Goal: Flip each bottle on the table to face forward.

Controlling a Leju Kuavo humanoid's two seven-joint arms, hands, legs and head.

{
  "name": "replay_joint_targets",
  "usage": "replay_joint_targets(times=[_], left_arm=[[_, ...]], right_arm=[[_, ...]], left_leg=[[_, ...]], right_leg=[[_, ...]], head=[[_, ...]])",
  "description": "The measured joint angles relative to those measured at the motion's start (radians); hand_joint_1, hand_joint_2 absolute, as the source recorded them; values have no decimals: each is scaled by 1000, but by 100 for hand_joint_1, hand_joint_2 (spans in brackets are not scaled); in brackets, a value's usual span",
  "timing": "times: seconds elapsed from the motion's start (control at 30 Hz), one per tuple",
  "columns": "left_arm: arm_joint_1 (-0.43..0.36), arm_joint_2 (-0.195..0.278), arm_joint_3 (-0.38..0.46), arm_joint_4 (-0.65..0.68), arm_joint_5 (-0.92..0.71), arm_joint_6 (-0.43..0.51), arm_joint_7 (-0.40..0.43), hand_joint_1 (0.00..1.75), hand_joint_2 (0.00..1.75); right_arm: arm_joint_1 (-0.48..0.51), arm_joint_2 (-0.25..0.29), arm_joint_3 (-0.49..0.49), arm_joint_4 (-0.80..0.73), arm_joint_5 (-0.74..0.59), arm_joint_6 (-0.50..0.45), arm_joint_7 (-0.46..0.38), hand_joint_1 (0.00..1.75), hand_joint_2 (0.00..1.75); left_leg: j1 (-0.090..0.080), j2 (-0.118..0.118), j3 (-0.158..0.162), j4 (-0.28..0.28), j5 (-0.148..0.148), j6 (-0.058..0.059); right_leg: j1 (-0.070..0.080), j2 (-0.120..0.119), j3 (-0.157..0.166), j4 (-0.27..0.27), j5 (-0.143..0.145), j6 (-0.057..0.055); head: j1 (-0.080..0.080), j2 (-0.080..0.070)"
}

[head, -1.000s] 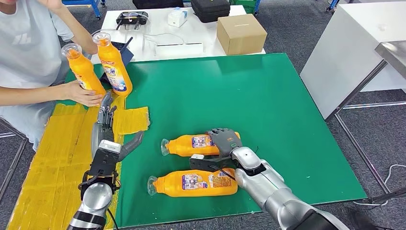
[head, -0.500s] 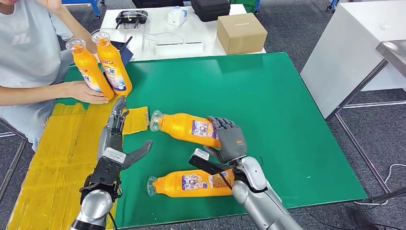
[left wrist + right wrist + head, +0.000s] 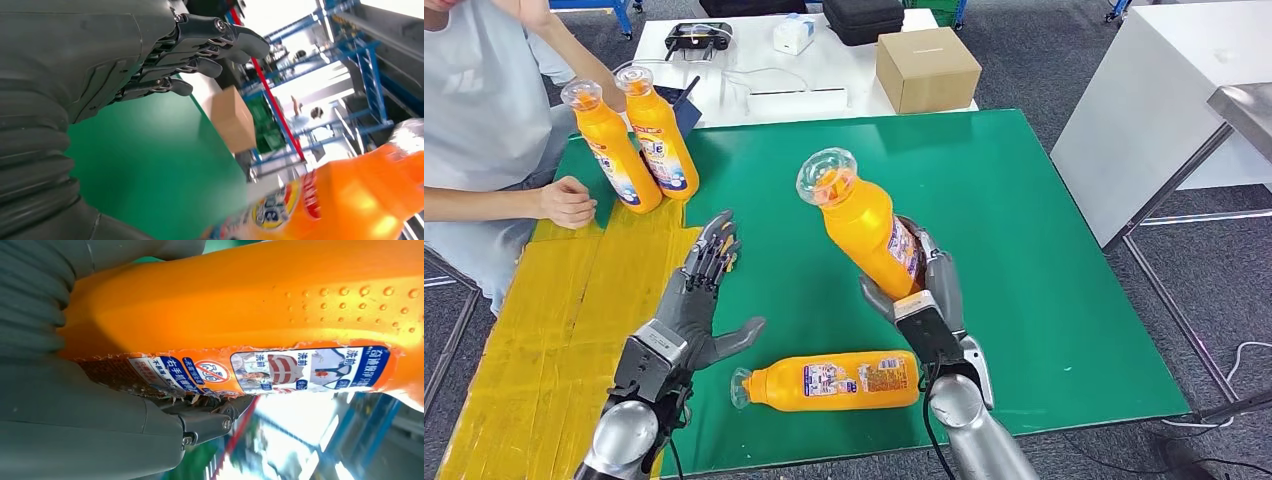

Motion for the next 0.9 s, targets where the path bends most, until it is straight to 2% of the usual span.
replay_joint_targets(times=[0.1, 0.2, 0.57, 0.9], left_arm=[[-20, 7, -20, 1, 48, -39, 11, 0, 175], [-40, 13, -38, 6, 92, -73, 22, 0, 175], [-89, 25, -66, 33, 130, -84, 29, 0, 175], [-110, 25, -68, 60, 143, -83, 33, 0, 175]], right_arm=[[0, 19, 12, -4, -82, 83, -20, 175, 175], [0, 38, 42, 2, -103, 116, -27, 175, 175], [-35, 83, 176, 89, -104, 158, -28, 175, 175], [-69, 92, 263, 170, -90, 174, -9, 175, 175]], left_leg=[[0, 0, 0, 0, 0, 0], [0, 0, 0, 0, 0, 0], [0, 0, 0, 0, 0, 0], [0, 0, -1, 0, 0, 0]], right_leg=[[0, 0, 0, 0, 0, 0], [0, 0, 0, 0, 0, 0], [0, 0, 0, 0, 0, 0], [0, 0, -1, 0, 0, 0]], head=[[0, 0], [0, 0], [0, 0], [0, 0]])
